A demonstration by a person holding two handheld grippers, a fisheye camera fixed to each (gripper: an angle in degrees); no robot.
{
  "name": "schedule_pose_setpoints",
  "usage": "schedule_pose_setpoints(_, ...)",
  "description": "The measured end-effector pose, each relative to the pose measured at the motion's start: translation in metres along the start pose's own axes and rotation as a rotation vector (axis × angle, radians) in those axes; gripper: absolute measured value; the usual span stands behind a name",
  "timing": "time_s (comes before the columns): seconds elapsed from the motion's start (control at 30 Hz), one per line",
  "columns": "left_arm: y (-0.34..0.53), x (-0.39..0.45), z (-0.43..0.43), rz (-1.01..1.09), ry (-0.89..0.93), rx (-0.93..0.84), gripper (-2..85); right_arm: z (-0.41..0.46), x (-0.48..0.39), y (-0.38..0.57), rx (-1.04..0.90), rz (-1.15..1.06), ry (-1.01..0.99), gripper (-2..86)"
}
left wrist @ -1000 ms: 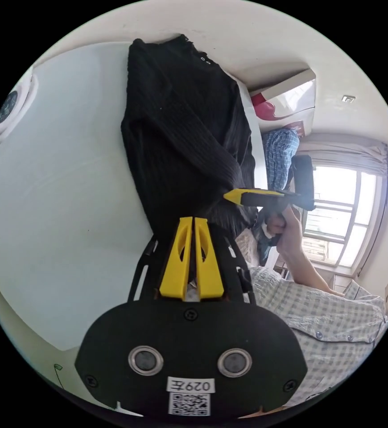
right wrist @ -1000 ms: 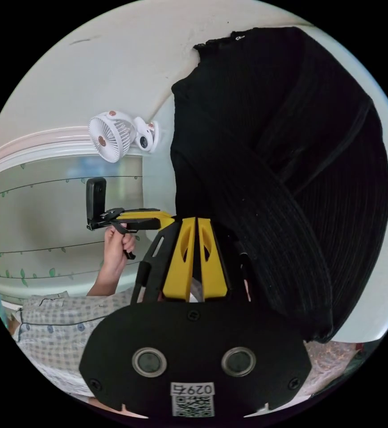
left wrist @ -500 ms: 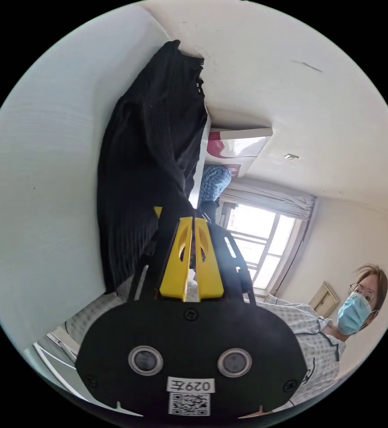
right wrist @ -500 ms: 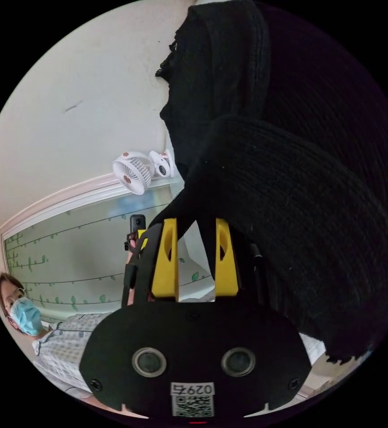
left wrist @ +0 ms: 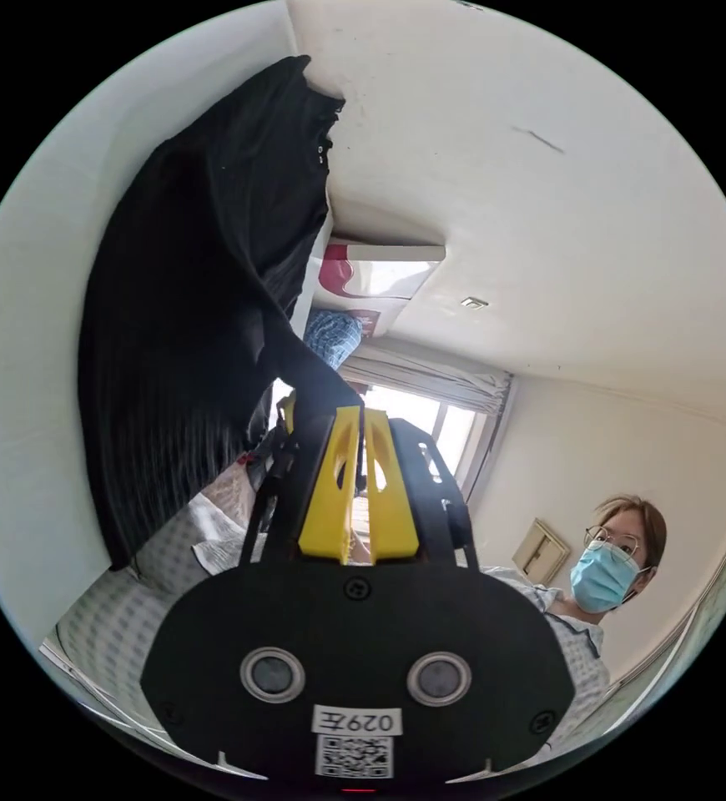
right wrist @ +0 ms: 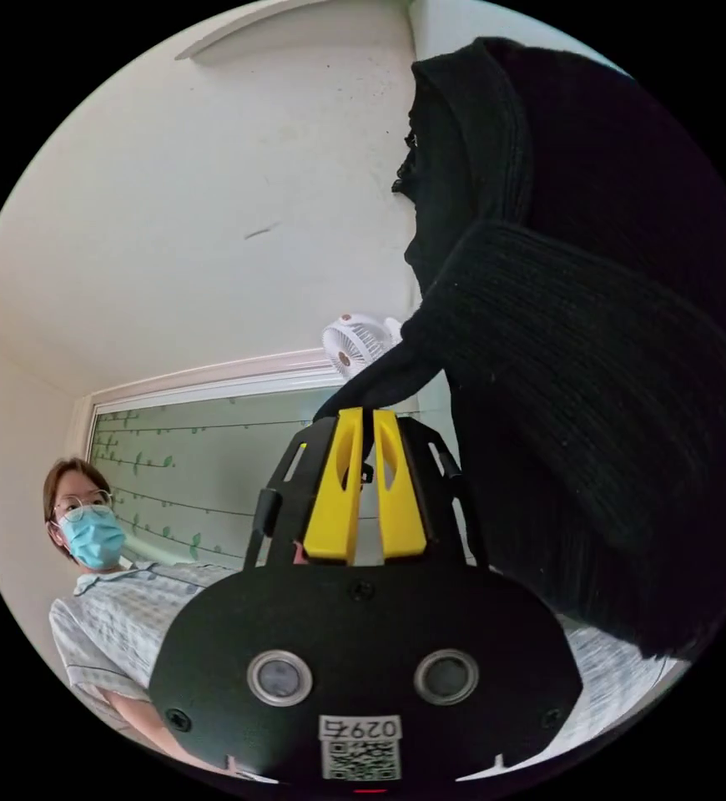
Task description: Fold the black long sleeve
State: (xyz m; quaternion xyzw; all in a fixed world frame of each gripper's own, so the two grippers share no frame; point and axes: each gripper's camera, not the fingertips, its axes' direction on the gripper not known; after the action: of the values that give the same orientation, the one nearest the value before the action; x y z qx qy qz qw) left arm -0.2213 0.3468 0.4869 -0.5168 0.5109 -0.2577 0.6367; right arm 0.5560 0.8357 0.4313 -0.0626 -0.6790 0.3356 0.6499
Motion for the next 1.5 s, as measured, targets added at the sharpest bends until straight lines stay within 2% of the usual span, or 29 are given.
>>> schedule_pose_setpoints(0.07, 0.001, 0.002, 0.004, 0.005, -0.11, -0.021, -1.0, -0.003, -0.01, 0.004, 0.004, 0.019, 0.079, 0.9)
schedule_pose_setpoints(0.1, 0.001, 0.003, 0.007, 0.007, -0.219, -0.047, -1.0, -0.002, -0.017, 0.005, -0.016, 0.04, 0.186, 0.8)
schedule_pose_setpoints(0.17, 0.001, 0.001, 0.016, 0.016, -0.406, -0.107, -1.0, 0.01, -0.023, 0.002, -0.112, 0.063, 0.405, 0.8)
schedule_pose_setpoints(0.23, 0.002, -0.008, 0.031, 0.002, -0.623, -0.171, -1.0, 0.038, -0.012, -0.004, -0.294, 0.085, 0.721, 0.8)
schedule_pose_setpoints(0.3, 0.003, -0.013, 0.041, -0.006, -0.704, -0.221, -0.9, 0.053, -0.005, -0.007, -0.402, 0.066, 0.826, 0.9)
schedule_pose_setpoints(0.37, 0.009, -0.005, 0.047, 0.016, -0.74, -0.22, -0.9, 0.059, -0.01, -0.005, -0.45, 0.05, 0.805, 1.0)
schedule_pose_setpoints(0.57, 0.019, 0.031, 0.099, 0.18, -0.888, -0.245, 0.4, 0.059, -0.032, 0.011, -0.43, -0.023, 0.838, 2.0)
schedule_pose_setpoints(0.63, 0.011, 0.034, 0.138, 0.21, -0.9, -0.313, 4.8, 0.058, -0.03, 0.014, -0.431, -0.004, 0.847, 2.9)
schedule_pose_setpoints(0.8, -0.003, 0.056, 0.203, 0.297, -0.961, -0.389, 7.1, 0.017, -0.052, 0.031, -0.155, -0.009, 0.946, 7.4)
schedule_pose_setpoints(0.93, -0.008, 0.057, 0.252, 0.341, -1.08, -0.48, 7.6, -0.01, -0.048, 0.047, -0.008, 0.076, 0.903, 9.9)
schedule_pose_setpoints(1.07, -0.01, 0.053, 0.281, 0.338, -1.113, -0.519, 7.5, 0.008, -0.038, 0.04, -0.039, 0.09, 0.827, 8.3)
schedule_pose_setpoints(1.17, -0.013, 0.056, 0.293, 0.336, -1.165, -0.53, 4.5, 0.036, -0.038, 0.033, -0.155, 0.112, 0.994, 3.1)
schedule_pose_setpoints(1.3, -0.018, 0.057, 0.297, 0.291, -1.104, -0.511, 2.9, 0.042, -0.07, 0.048, -0.115, 0.047, 1.151, 1.2)
schedule_pose_setpoints(1.37, -0.02, 0.057, 0.296, 0.272, -1.066, -0.496, 2.3, 0.036, -0.073, 0.052, -0.096, 0.055, 1.116, 0.8)
schedule_pose_setpoints(1.5, -0.02, 0.071, 0.284, 0.255, -1.0, -0.406, -0.1, 0.028, -0.049, 0.048, -0.212, 0.145, 0.975, 0.4)
